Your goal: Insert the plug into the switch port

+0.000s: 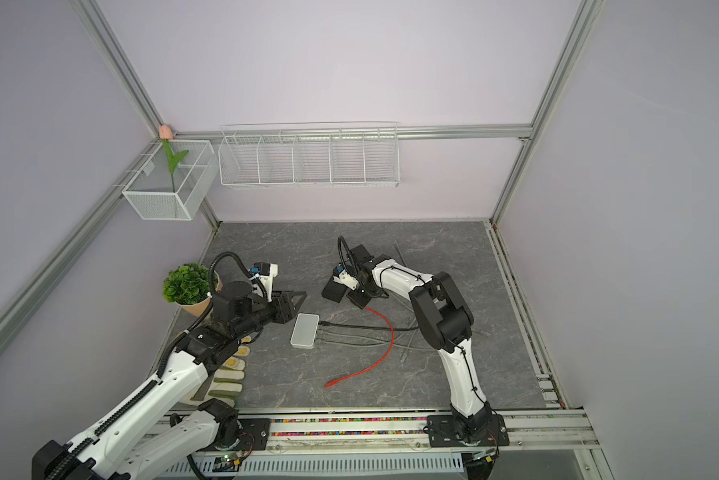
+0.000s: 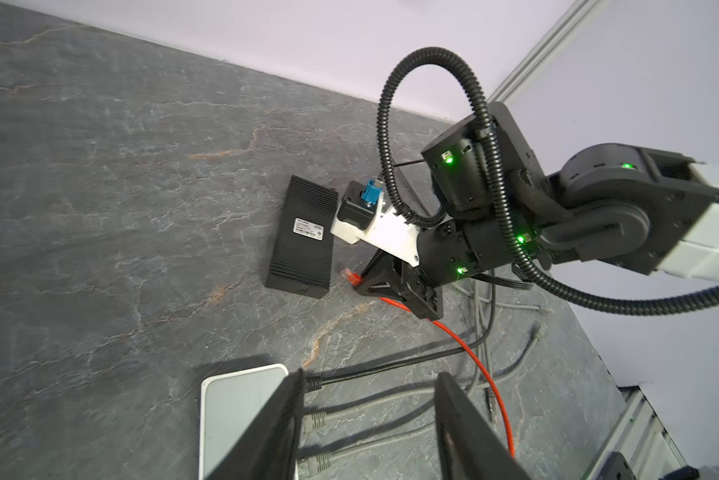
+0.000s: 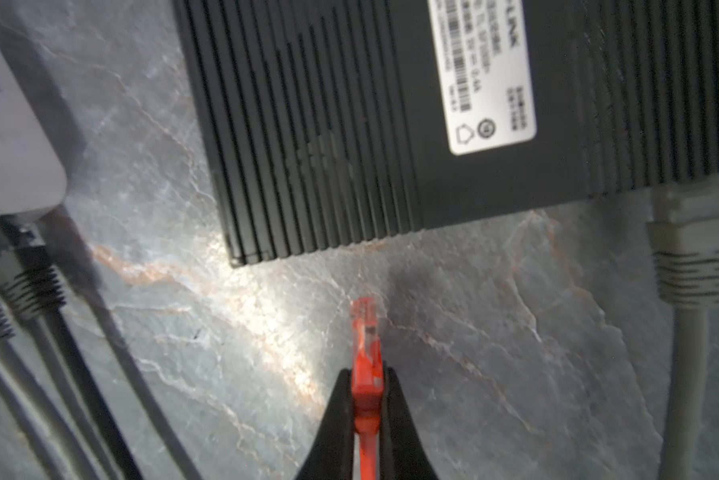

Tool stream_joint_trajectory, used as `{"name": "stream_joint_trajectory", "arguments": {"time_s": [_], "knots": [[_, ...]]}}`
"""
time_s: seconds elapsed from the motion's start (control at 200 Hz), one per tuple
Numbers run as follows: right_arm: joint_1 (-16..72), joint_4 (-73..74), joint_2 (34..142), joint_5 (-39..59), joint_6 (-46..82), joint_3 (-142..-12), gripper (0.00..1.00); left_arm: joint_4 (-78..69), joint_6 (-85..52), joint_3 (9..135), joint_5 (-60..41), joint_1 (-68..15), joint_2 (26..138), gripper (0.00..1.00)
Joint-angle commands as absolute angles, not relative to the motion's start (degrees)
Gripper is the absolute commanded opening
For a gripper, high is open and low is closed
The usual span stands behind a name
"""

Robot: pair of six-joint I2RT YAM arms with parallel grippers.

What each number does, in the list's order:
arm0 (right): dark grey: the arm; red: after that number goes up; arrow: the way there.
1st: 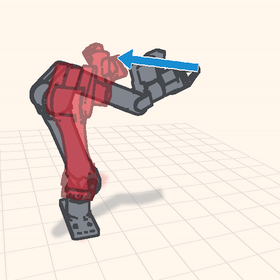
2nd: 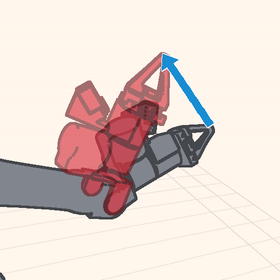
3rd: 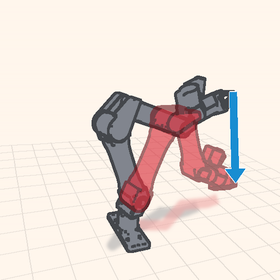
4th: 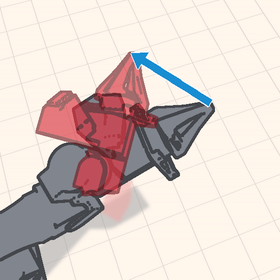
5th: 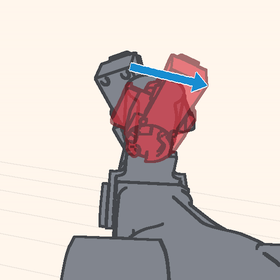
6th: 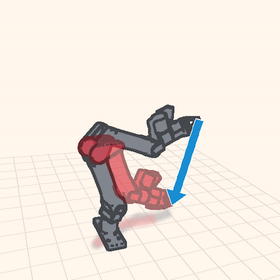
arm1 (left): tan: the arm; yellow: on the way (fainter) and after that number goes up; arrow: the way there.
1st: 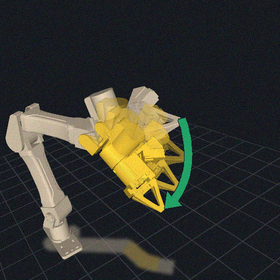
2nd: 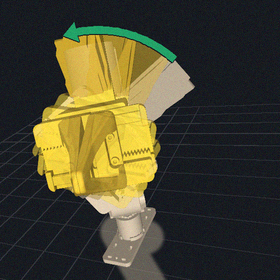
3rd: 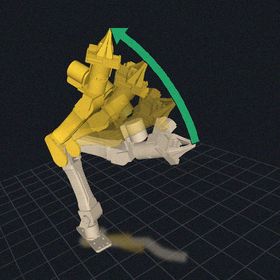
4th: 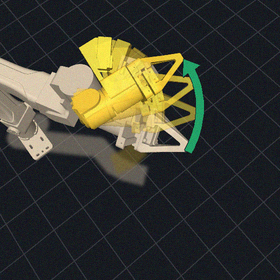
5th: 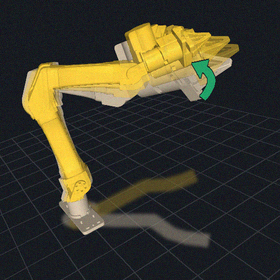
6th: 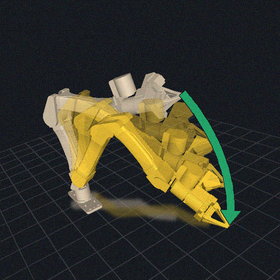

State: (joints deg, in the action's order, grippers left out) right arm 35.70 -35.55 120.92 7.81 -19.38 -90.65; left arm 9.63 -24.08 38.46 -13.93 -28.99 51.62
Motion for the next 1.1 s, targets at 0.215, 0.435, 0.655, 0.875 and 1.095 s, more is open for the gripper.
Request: {"name": "stream_joint_trajectory", "arguments": {"time_s": [0.215,0.435,0.655,0.875,1.095], "knots": [[30.9,-28.9,92.0,32.2,-21.2,-93.1,0.07,-5.2,-23.1,39.0,-24.0,-29.1,45.6,0.55],[30.8,-33.0,85.4,50.7,-25.7,-94.8,0.07,-14.3,-23.0,41.1,-27.2,-29.1,46.1,0.56],[30.8,-37.0,84.4,58.1,-27.0,-96.9,0.07,-21.3,-25.4,46.1,-37.2,-29.2,49.7,0.56],[30.8,-55.4,92.6,64.5,-32.2,-111.2,0.07,-18.5,-24.0,50.6,-41.5,-29.4,51.3,0.56],[31.6,-65.6,98.1,66.6,-36.4,-117.9,0.07,-14.8,-21.8,52.8,-41.8,-29.9,52.5,0.56]]}}
